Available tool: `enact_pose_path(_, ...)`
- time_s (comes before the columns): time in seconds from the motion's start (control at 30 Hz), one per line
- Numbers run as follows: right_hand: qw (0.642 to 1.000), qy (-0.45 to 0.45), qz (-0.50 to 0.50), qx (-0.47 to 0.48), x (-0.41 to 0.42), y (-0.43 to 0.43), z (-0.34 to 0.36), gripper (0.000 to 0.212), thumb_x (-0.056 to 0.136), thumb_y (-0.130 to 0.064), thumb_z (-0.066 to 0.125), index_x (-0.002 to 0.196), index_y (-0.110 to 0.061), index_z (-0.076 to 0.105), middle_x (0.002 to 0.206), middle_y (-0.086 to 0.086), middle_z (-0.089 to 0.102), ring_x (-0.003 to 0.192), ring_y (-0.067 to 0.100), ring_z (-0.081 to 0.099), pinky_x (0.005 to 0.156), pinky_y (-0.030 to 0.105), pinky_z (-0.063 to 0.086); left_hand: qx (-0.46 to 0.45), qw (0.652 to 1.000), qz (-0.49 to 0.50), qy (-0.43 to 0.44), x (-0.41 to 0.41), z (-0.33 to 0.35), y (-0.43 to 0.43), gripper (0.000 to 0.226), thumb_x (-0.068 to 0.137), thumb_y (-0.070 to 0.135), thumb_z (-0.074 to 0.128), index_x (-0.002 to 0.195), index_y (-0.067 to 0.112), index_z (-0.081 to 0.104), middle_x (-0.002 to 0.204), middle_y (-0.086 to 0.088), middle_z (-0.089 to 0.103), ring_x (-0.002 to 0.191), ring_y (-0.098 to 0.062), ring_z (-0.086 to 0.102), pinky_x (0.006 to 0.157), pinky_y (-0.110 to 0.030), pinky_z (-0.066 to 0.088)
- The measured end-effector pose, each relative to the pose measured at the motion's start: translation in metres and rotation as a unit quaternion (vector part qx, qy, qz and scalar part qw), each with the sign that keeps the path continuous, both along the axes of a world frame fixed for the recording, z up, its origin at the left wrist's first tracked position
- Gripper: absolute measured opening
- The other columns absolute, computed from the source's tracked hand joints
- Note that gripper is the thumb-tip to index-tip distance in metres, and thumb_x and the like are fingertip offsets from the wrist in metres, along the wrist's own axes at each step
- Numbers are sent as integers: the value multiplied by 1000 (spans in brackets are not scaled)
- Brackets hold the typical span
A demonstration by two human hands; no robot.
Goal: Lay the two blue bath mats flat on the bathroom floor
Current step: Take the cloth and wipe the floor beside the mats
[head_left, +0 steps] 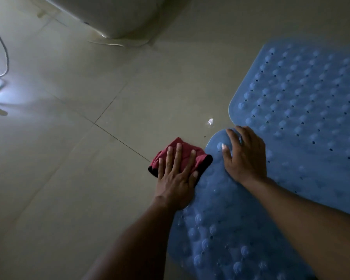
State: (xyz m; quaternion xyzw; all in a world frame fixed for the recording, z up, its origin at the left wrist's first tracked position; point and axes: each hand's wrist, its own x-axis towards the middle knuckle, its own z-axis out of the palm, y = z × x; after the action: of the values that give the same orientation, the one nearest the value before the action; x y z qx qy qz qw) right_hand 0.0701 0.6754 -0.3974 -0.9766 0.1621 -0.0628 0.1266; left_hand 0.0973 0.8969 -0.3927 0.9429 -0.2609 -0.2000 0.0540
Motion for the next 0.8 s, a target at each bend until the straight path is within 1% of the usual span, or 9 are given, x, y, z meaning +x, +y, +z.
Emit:
enact_pose_path(0.07,1000,-14,-9,-3,11,-14,3,50,95,-38,46,137,-12,53,140,13,52,134,36,45,101,51,41,1,1000,-24,-5,15,2,-17,65,94,62,-6,155,44,-19,161,2,-39,145,-22,-42,119,-46,-25)
enact_pose_path(0.13,1000,-28,-14,-7,22,-28,5,48,95,-37,46,136,-12,53,139,13,53,134,35,45,100,50,40,-3,999,-45,-7,28,2,-29,64,95,60,-5,154,44,-21,161,2,-39,145,-21,-42,118,-45,-26)
enact_pose_path(0.27,999,-32,-24,-18,49,-57,3,48,94,-33,49,136,-9,52,139,14,54,132,35,46,99,49,40,0,998,-69,-10,50,-2,-49,63,95,60,-2,153,45,-22,162,2,-37,147,-22,-40,118,-46,-24)
enact_pose_path(0.43,997,-51,-53,-15,83,-88,1,46,96,-35,48,134,-11,54,141,12,53,134,33,46,101,50,40,-39,998,-41,-10,89,-1,-117,61,105,54,17,158,42,-11,165,0,-31,149,-24,-34,120,-47,-22)
enact_pose_path(0.53,996,-52,-66,-18,101,-113,-1,49,95,-38,46,135,-11,54,142,12,51,135,34,45,102,51,39,-50,999,-13,-2,116,0,-163,61,106,53,16,159,41,-11,165,-1,-30,150,-25,-32,121,-48,-21)
enact_pose_path(0.6,996,-46,-74,-35,112,-134,-2,50,95,-39,44,136,-11,53,144,12,50,136,35,43,103,51,38,-54,999,0,-4,131,-2,-184,60,106,53,16,158,42,-11,166,0,-29,151,-25,-31,120,-47,-22)
enact_pose_path(0.7,995,-15,-86,-50,130,-173,-1,55,96,-44,38,140,-13,50,149,13,46,141,35,38,107,52,36,-62,998,13,-8,148,-1,-204,59,106,53,16,158,44,-9,167,1,-27,152,-25,-29,119,-46,-23)
enact_pose_path(0.8,992,29,-108,-50,148,-210,1,61,97,-50,29,147,-18,41,158,11,36,147,34,28,114,55,30,-52,999,13,2,161,2,-221,59,106,54,14,158,43,-11,166,0,-29,151,-26,-31,121,-50,-21)
